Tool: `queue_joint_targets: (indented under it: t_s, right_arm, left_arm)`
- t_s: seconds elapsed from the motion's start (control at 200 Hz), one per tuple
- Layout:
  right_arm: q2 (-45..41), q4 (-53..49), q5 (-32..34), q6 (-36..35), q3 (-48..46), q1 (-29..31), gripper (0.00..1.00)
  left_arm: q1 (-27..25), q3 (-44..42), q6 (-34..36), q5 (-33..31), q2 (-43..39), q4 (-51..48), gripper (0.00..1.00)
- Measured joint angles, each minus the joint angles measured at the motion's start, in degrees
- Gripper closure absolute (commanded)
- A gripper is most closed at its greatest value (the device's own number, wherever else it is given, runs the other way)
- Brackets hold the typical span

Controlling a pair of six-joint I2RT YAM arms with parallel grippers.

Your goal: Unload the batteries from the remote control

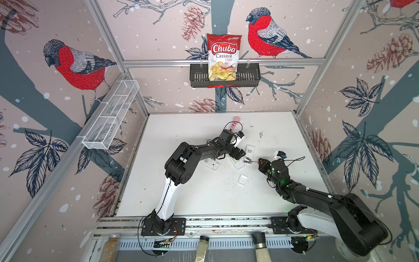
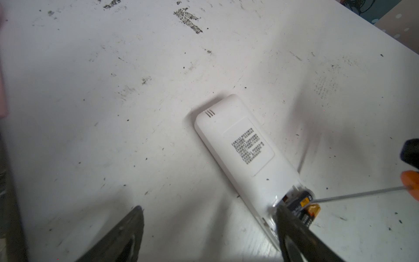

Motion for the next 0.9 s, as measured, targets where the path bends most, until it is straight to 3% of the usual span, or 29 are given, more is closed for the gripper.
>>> queue_joint_targets:
  t_s: [0.54,0.901]
  right_arm:
    - [3.7,-1.7,-6.0,-3.0,5.0,-3.4,1.0]
    - [-1.1,-6.0,-9.5,-4.8,3.1,-2.7,1.0]
  left_arm:
    - [0.1,-0.5,-0.1,0.2,-0.2,0.0,0.1]
    - [0.2,1.0,-0.2,1.1,0.3,0.0,0.1]
